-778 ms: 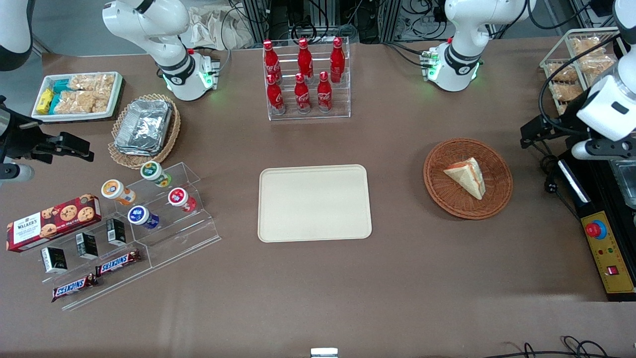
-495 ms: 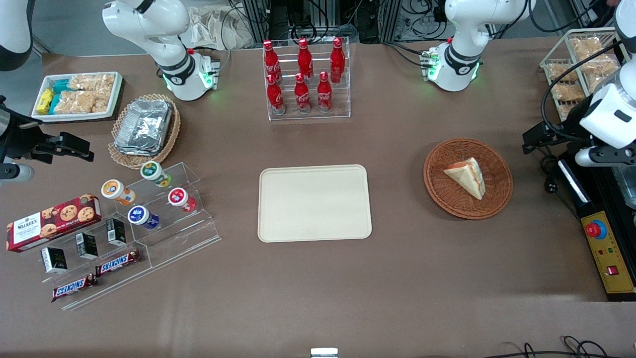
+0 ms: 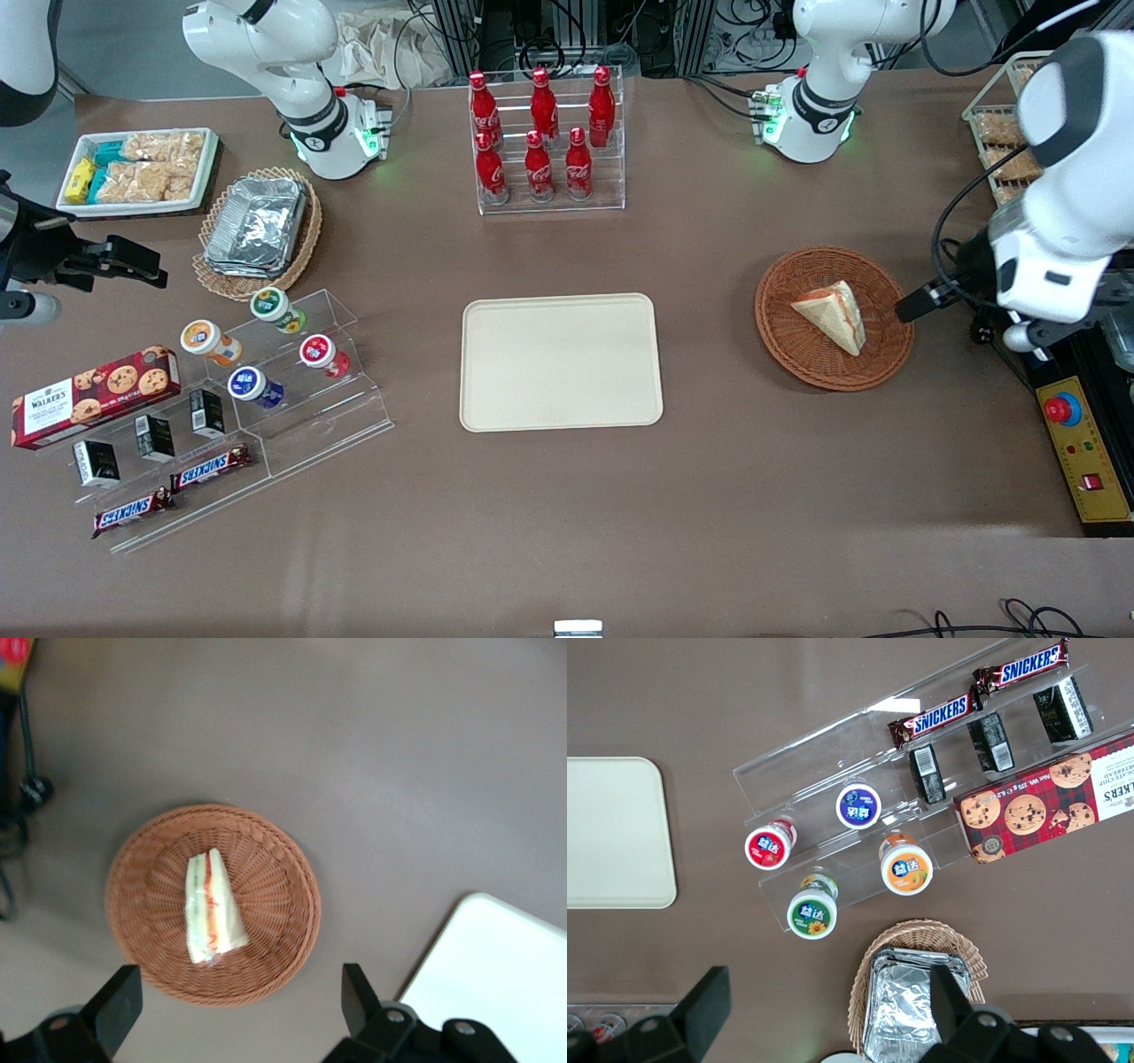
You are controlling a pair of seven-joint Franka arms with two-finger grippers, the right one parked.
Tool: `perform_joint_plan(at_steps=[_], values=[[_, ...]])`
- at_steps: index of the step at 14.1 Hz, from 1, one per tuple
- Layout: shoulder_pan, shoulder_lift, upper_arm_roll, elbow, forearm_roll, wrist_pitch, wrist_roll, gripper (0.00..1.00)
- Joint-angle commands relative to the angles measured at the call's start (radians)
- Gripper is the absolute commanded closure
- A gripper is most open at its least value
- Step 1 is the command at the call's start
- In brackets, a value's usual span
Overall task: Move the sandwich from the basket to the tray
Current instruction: 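Move the left gripper over the sandwich in the wicker basket, then lower the left gripper and close it on the wrapped sandwich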
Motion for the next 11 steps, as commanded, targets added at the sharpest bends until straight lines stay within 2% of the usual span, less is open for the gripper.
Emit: perform_joint_plan(at_steps=[1,2,4,6,11], values=[[-0.004,-0.117,-0.002,-0.314,0.021,0.218,-0.132,0.00],[0.000,-0.132,0.000,-0.390,0.017,0.284,-0.182,0.00],[0.000,-0.111,0.000,-0.447,0.019,0.333,-0.291,0.00],[0.005,-0.108,0.000,-0.496,0.019,0.361,-0.293,0.00],[0.008,-0.066,0.004,-0.665,0.019,0.634,-0.302,0.00]])
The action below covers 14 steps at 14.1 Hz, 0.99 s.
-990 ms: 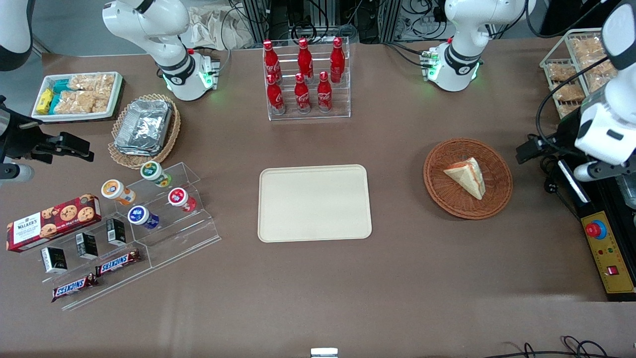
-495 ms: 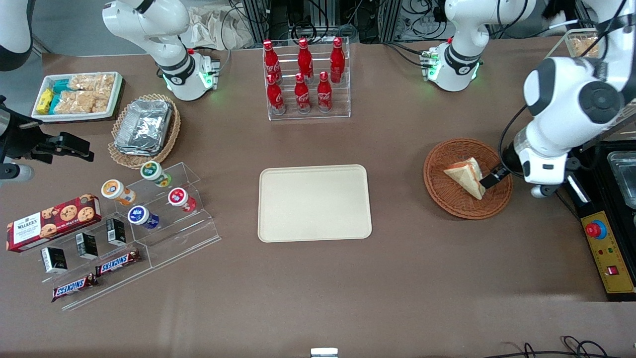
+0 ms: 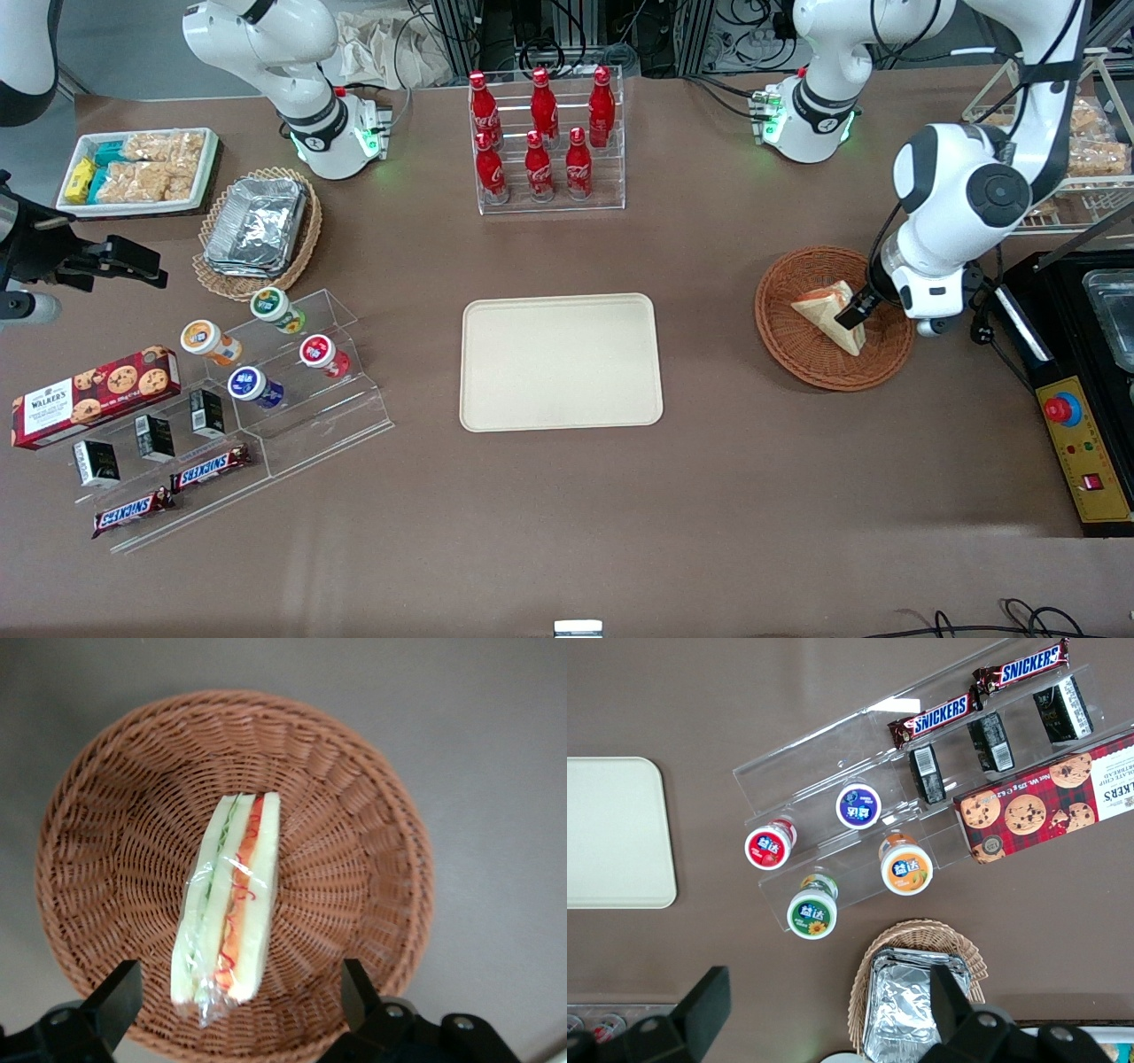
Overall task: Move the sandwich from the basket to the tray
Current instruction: 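Lower the left gripper and close it on the wrapped sandwich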
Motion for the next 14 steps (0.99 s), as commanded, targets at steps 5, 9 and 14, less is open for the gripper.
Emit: perform_joint_plan(at_steps=[5,9,14], values=[[0.003,0.075,0.001,-0.127,0.013,0.250,-0.036,0.00],[0.003,0.132,0.001,-0.127,0.011,0.311,-0.036,0.65],[0.001,0.096,0.006,-0.112,0.008,0.299,-0.029,1.00]])
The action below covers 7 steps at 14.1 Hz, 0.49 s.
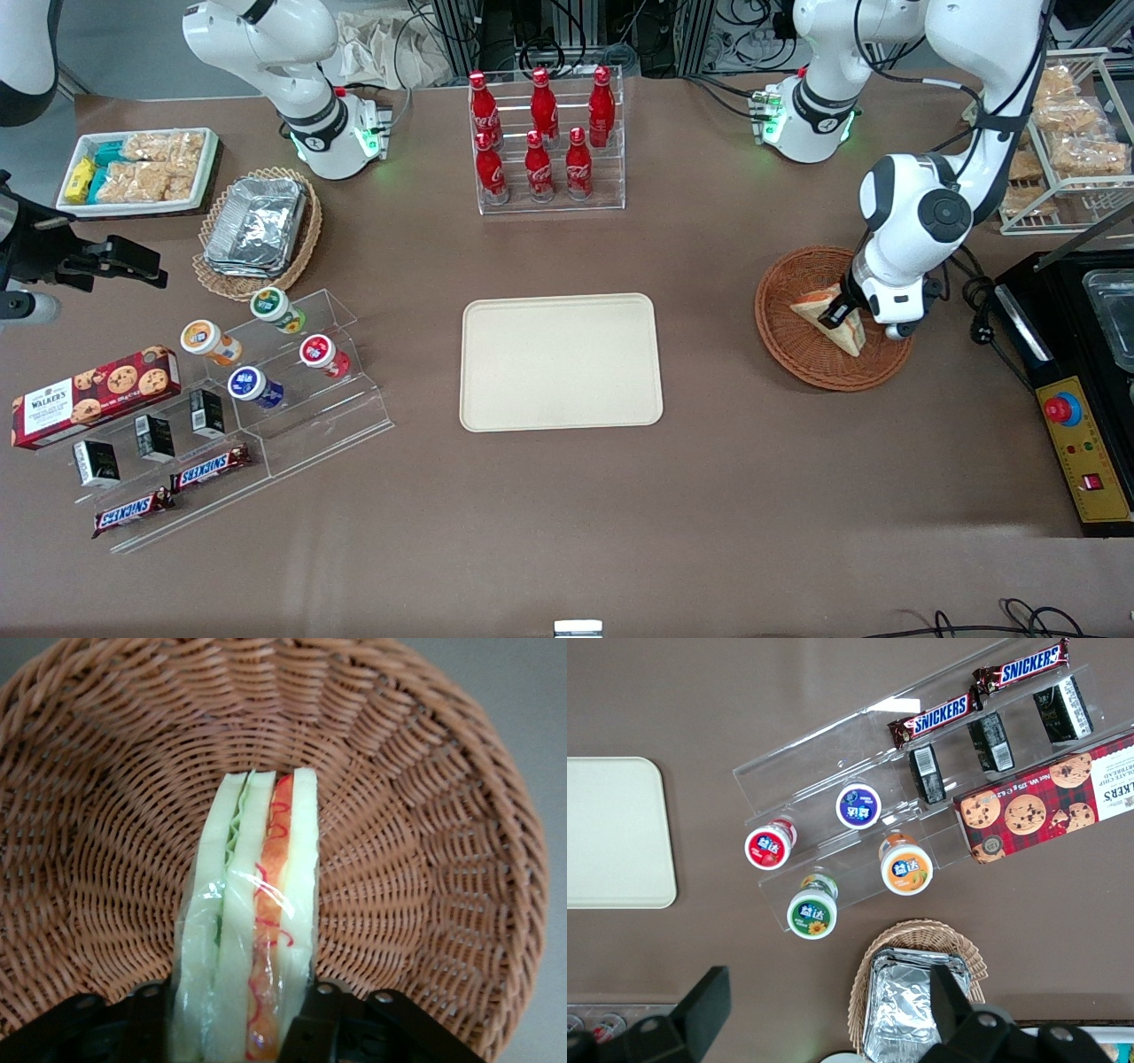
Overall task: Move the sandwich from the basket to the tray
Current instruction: 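Lower the left gripper and close it on the wrapped sandwich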
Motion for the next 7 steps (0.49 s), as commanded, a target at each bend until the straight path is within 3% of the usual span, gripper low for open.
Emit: perform_joint_plan(at_steps=[1,5,7], values=[[-0.001,-0.067,0.001,-0.008,0.012,0.016,-0.016,1.00],[-0.004,-0.182,-0.005,0.101,0.017,-0.218,0.121,1.00],[-0.005,-0.192,-0.005,0.284,0.014,-0.466,0.228,1.00]])
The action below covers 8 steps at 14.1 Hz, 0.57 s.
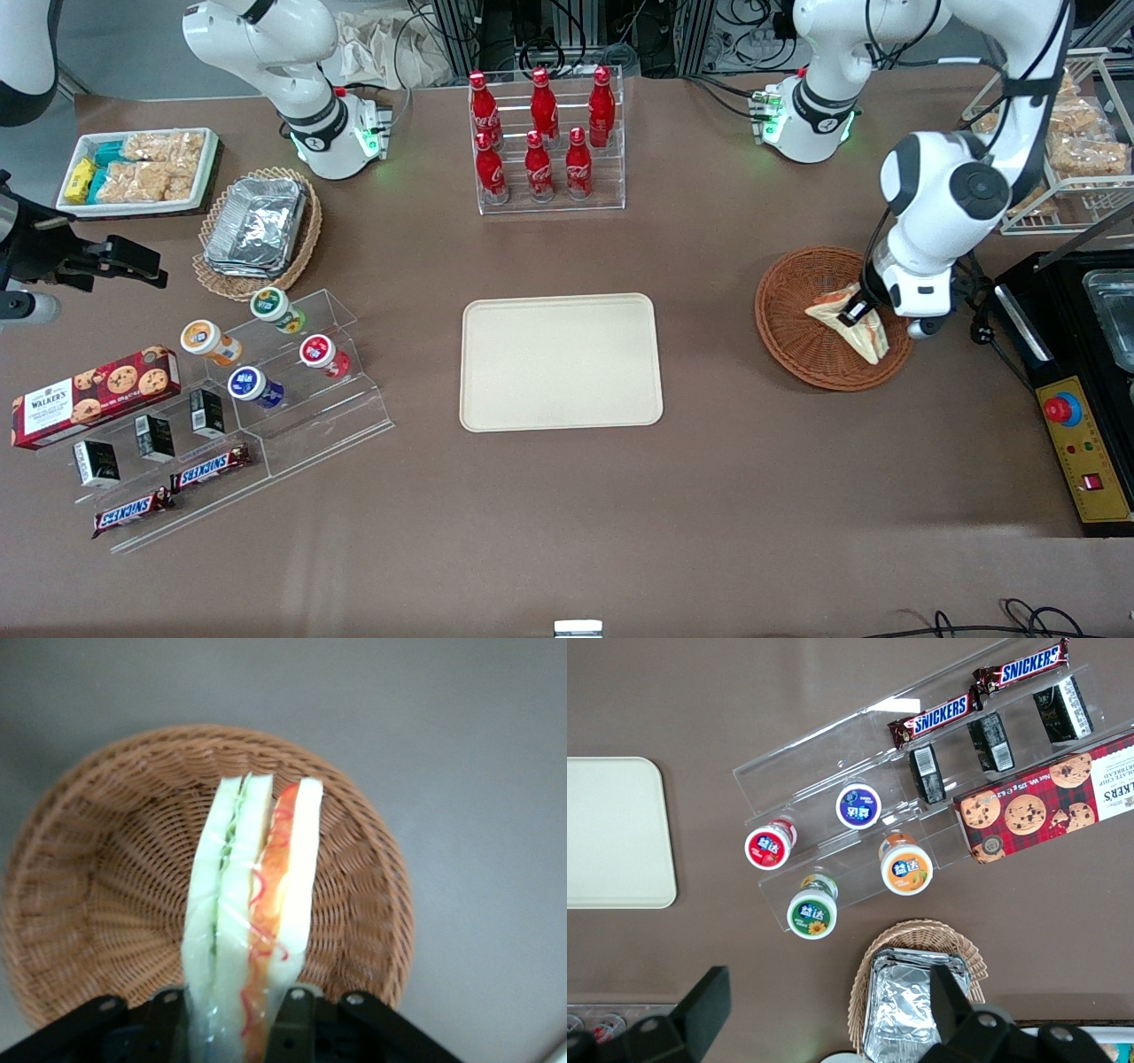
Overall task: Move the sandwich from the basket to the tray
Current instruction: 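Lower the left gripper and close it on the wrapped sandwich, then lift the sandwich out of the basket and carry it over the beige tray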
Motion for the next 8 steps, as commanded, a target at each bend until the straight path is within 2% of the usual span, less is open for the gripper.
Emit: perform_joint_plan(at_steps=[1,2,4,6,8], values=[[-0.009,-0.002,-0.005,0.300,0.009,-0.386,0.113,1.00],[-0.012,0.039,-0.011,0.456,0.004,-0.550,0.135,1.00],[-0.032,0.118,-0.054,0.699,-0.002,-0.752,0.219,1.00],[-0.032,0.135,-0.107,0.807,-0.004,-0.807,0.302,1.00],[-0.034,0.137,-0.185,0.826,-0.002,-0.808,0.362,1.00]])
